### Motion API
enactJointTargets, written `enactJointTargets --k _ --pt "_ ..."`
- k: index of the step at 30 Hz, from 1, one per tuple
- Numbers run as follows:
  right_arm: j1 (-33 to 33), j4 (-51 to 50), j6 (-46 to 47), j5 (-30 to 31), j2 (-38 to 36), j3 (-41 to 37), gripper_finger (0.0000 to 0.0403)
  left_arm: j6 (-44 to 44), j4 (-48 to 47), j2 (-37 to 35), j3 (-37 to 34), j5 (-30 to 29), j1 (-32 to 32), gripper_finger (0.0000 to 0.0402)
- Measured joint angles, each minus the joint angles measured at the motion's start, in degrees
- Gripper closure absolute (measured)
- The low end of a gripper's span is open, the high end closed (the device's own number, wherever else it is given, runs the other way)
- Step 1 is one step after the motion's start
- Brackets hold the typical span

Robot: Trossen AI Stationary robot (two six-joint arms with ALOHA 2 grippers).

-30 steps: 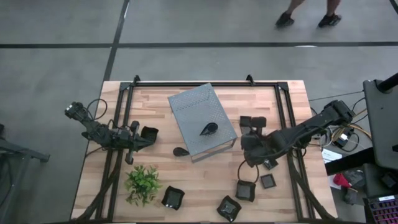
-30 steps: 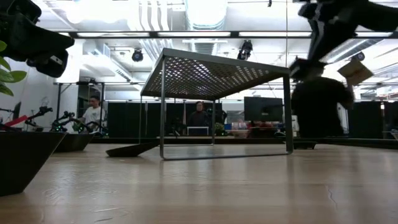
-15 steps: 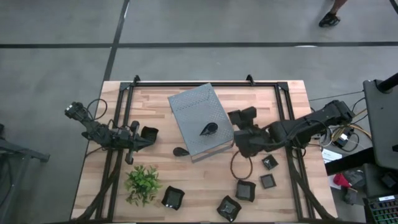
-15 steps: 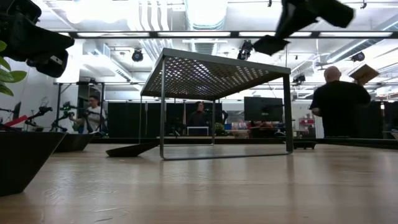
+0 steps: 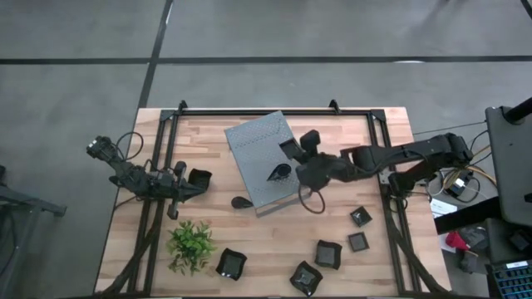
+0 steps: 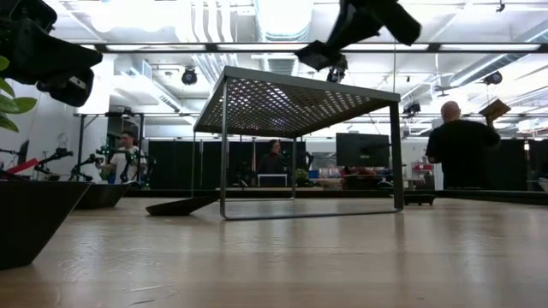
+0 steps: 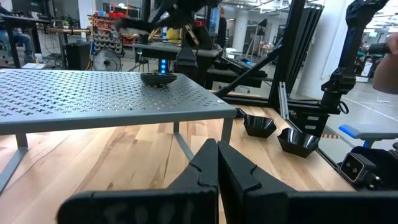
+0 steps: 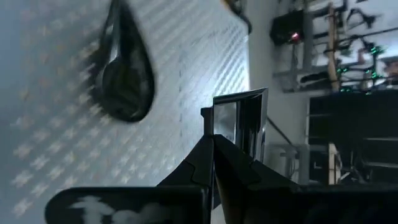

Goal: Pick & Place Mini shaped plates
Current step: Put the square plate on the shelf

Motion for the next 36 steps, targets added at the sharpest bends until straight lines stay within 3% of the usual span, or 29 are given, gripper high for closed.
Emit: enactJointTargets --k 5,10,36 --pt "-3.27 3.63 -2.36 -1.52 0.11 0.0 0.0394 0.0 0.0 0.01 0.0 0.0 -0.01 0.0401" --pt "-6.35 2.9 -6.31 -8.22 0.52 -0.64 0.0394 -0.01 0.0 0.02 0.0 0.01 0.0 0.0401" --pt "-13.1 9.01 -14.85 -8.19 11.17 -0.9 0.0394 -0.02 0.0 0.09 0.0 0.0 0.0 0.0401"
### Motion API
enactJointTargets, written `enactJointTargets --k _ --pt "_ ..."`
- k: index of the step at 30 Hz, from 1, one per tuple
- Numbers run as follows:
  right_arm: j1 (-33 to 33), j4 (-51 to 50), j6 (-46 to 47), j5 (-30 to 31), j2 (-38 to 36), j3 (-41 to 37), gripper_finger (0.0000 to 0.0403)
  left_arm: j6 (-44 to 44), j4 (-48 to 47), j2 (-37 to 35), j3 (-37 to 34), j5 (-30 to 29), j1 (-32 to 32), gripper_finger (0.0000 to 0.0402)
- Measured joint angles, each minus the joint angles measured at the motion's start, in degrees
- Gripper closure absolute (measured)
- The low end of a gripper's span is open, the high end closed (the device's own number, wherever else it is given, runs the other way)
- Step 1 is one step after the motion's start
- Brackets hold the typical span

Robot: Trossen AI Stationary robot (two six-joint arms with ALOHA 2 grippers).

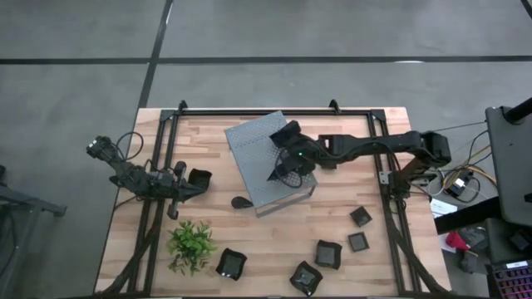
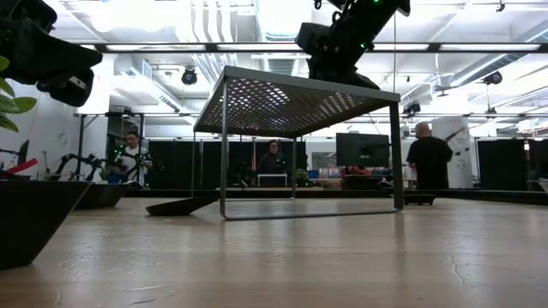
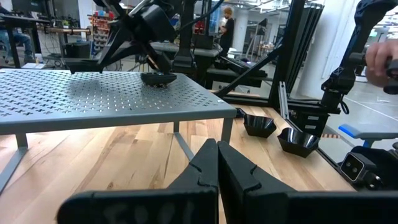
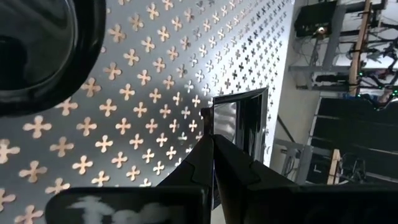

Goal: Pick & Place Mini shaped plates
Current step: Put the square plate on the shelf

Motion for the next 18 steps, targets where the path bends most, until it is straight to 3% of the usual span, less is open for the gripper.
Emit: enactJointTargets --k 18 --pt "-0.24 1.49 5.76 -2.59 0.08 0.0 0.0394 0.02 0.0 0.0 0.01 0.0 -0.02 0.0401"
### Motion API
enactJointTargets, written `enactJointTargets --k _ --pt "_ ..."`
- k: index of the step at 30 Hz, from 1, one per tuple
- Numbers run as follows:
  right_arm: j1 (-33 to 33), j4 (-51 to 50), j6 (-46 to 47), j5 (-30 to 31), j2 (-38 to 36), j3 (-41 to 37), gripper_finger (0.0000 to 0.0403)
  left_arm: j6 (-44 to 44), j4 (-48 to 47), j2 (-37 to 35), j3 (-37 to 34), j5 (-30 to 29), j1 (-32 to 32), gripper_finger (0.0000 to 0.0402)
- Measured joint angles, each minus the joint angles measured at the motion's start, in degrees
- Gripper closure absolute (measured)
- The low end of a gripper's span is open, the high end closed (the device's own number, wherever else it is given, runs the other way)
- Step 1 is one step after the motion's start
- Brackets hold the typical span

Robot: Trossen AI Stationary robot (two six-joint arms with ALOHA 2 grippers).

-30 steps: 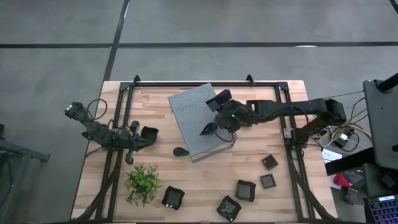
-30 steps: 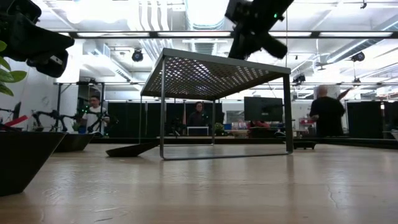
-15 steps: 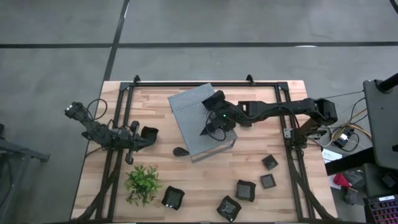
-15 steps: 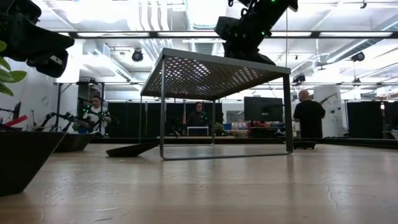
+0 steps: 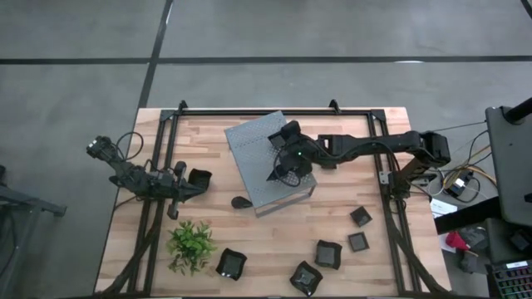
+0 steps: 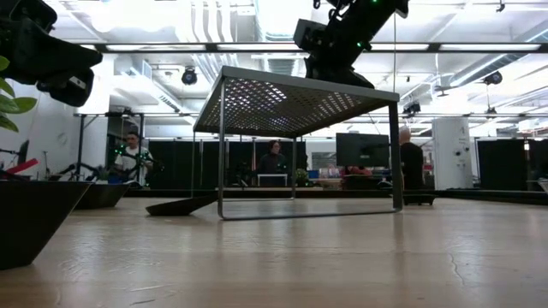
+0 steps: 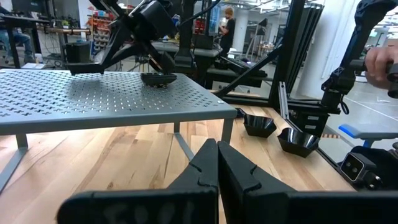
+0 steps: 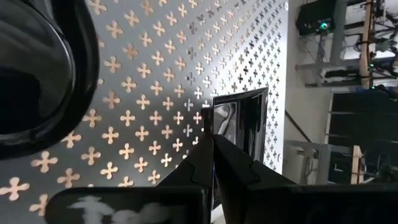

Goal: Pick & Place Mini shaped plates
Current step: Put the square plate on the shelf

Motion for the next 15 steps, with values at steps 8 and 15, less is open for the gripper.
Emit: enactJointTargets --k 8,15 --pt "-0.27 -0.99 -1.17 1.05 -0.04 0.0 0.0394 0.0 0.0 0.0 0.0 0.02 0.0 0.0401" --pt "-0.72 -1.18 -1.18 1.31 0.09 0.02 0.0379 0.0 0.0 0.0 -0.02 0.0 0.02 0.0401"
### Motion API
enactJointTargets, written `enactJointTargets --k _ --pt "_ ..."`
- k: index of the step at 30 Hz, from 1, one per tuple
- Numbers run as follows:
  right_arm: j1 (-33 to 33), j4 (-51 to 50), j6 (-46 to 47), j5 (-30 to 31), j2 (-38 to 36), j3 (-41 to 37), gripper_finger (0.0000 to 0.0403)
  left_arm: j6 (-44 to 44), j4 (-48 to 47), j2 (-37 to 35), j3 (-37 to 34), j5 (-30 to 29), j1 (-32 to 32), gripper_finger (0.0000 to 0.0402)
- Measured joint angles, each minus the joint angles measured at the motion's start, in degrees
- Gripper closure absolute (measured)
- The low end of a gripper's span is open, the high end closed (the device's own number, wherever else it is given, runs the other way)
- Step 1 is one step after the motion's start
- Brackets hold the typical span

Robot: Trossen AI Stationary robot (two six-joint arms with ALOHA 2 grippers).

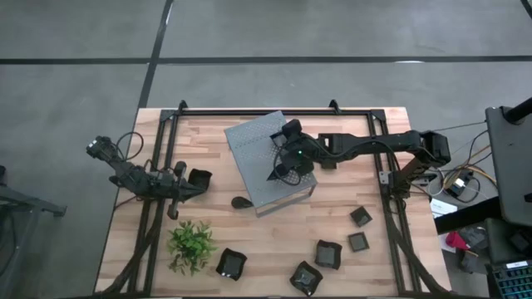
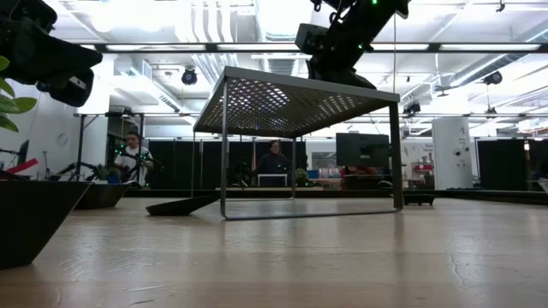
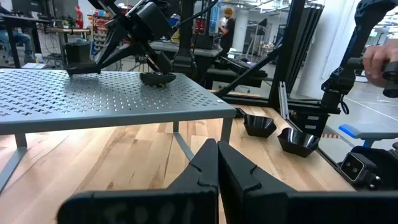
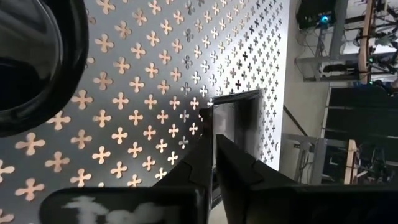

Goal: Pick & Place Mini shaped plates
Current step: Put the square plate on the shelf, then stack the square plate on top of the square plate on the shelf

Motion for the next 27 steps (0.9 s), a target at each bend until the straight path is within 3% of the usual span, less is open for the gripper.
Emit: enactJointTargets --k 12,27 --pt "0.12 -0.18 1.56 -0.07 -1.01 -0.02 0.031 0.0 0.01 -0.01 0.01 0.0 -0.01 0.0401" --pt "1.21 -6.93 8.51 -0.2 -6.36 -0.02 0.028 -0.02 0.0 0.0 0.02 0.0 -0.02 0.0401"
